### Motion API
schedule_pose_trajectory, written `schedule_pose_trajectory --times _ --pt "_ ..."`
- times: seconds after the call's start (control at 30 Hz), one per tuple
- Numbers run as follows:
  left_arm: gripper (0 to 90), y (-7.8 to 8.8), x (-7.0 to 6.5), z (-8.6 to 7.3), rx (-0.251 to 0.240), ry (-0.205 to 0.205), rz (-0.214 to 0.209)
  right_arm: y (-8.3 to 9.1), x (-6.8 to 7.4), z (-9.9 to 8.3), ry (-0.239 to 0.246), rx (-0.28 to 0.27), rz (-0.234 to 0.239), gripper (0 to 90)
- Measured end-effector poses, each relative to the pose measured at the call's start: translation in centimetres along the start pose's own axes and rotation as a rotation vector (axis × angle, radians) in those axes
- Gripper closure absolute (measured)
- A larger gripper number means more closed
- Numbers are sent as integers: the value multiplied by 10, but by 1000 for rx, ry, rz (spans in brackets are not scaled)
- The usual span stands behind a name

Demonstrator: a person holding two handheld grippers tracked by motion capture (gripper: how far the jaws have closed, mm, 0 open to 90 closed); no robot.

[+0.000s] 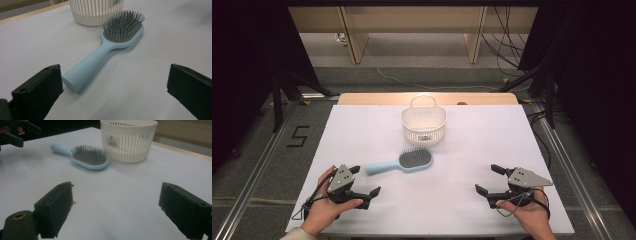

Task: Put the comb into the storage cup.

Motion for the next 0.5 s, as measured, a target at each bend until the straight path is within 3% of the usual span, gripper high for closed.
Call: schedule_pose_trajectory --times 0.3,0.33,0.4,0.43,0.5 --pt "7 1 2 4 -19 4 14 0 1 0 1 -1 -3 131" --pt "32 1 2 4 -19 4 14 0 1 0 1 -1 -3 131" --pt "176 1 5 10 -30 13 17 -1 1 0 -1 -3 -4 134" --pt "220 0 8 19 -73 41 -2 -1 0 0 -1 0 -6 134" --pt "377 0 12 25 -93 44 2 -1 1 0 -2 1 -6 135"
Point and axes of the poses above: each handheld gripper's, and its own axes: y roughly backward along the jaws, z roughly out of its top, x roughly to its left, the point moved 4 cm from there along -y, roughly forward along the jaws, and after that the axes turned 8 degrees about -z, right-handed, at the moved point
